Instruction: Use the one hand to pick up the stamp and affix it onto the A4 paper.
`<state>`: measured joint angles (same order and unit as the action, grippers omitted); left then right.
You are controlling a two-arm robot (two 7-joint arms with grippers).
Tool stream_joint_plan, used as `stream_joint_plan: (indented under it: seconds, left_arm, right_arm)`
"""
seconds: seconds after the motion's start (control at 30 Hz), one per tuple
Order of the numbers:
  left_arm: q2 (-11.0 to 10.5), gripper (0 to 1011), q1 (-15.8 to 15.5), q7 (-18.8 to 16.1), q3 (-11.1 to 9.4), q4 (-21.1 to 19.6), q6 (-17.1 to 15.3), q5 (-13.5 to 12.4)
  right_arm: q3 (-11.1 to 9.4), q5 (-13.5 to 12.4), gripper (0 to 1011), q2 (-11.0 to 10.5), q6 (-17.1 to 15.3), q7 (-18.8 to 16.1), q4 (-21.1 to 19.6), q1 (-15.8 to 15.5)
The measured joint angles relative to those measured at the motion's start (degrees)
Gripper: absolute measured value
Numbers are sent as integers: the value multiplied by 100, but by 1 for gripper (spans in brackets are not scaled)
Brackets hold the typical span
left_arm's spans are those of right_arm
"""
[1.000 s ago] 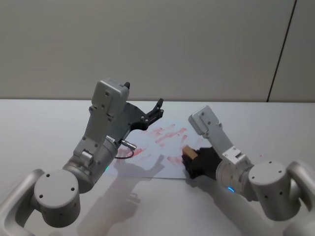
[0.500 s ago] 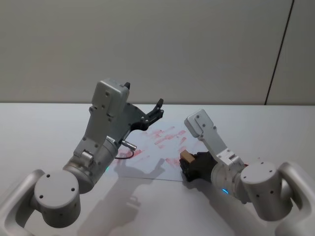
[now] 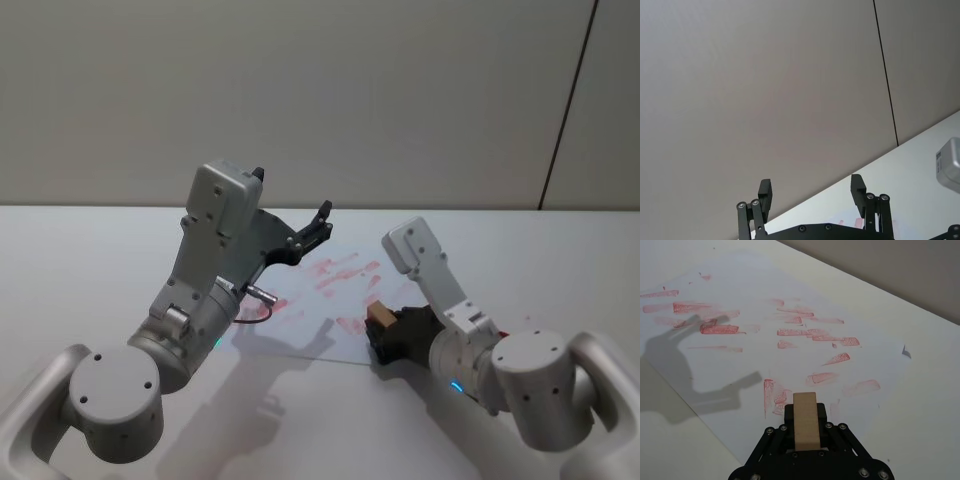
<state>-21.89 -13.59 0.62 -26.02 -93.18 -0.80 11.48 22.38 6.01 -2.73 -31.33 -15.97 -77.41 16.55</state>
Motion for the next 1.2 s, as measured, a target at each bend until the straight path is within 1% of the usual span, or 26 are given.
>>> stream_joint_plan:
  seconds: [0.17,0.27,0.3,0.4,0.5,0.63,0.7,0.73,0.83,0.87,0.97,1.03,1.07,1.1,1.2]
  left_arm:
    - [0,1002,0,0,0,0,0,0]
    - [0,1003,0,0,0,0,0,0]
    - [0,1003,0,0,0,0,0,0]
    - [0,1003,0,0,0,0,0,0]
    - [0,1003,0,0,0,0,0,0]
    - [0,1002,0,0,0,0,0,0]
    - [0,1002,0,0,0,0,0,0]
    - [0,1003,0,0,0,0,0,0]
    - [0,1002,0,0,0,0,0,0]
    - [0,1002,0,0,0,0,0,0]
    - [0,1003,0,0,0,0,0,0]
    - [0,1003,0,0,0,0,0,0]
    - [0,1003,0,0,0,0,0,0]
    - [0,1003,0,0,0,0,0,0]
    - [0,1002,0,0,0,0,0,0]
  right_arm:
    - [-84,-200,220,-48,-14,119,-193,-60]
    - [-172,-381,220,-104,-43,229,-451,-133]
    - [-172,-381,220,-104,-43,229,-451,-133]
    - [-250,-579,220,-176,-96,357,-771,-248]
    - [-294,-679,220,-234,-143,427,-954,-340]
    - [-388,-883,220,-385,-267,558,-1362,-583]
    - [-412,-936,220,-428,-307,589,-1457,-664]
    - [-447,-993,220,-495,-355,626,-1587,-751]
    - [-501,-1056,220,-596,-416,671,-1751,-869]
    - [-540,-1098,220,-669,-458,700,-1861,-959]
    - [-592,-1143,220,-773,-508,736,-1986,-1078]
    - [-672,-1202,220,-926,-572,792,-2145,-1242]
    - [-672,-1202,220,-926,-572,792,-2145,-1242]
    - [-710,-1224,220,-992,-590,815,-2207,-1310]
    - [-769,-1250,220,-1091,-608,852,-2290,-1407]
